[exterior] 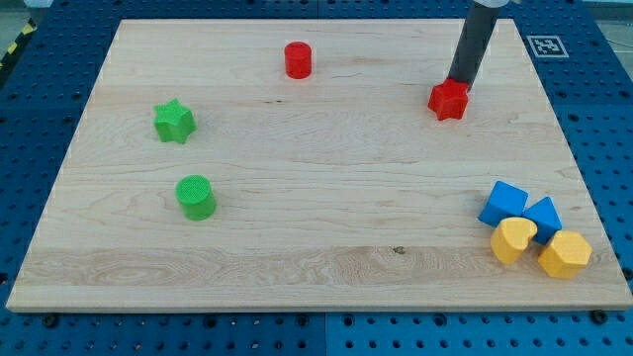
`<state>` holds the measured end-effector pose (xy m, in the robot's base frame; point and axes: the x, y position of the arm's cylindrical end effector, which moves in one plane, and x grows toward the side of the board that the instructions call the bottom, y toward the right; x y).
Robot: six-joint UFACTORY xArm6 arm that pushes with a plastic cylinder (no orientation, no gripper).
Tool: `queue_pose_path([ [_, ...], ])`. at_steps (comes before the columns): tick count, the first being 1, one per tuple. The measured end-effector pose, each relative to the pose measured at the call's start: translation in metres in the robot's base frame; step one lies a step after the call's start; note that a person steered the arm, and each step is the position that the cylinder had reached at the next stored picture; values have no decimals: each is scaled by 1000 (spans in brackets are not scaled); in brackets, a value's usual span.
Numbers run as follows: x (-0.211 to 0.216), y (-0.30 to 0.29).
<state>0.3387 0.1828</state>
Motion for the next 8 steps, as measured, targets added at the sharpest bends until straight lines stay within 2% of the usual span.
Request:
queue_pose_path([
  [2,6,2],
  [4,7,-39],
  [6,42,-35],
  [8,43,-65],
])
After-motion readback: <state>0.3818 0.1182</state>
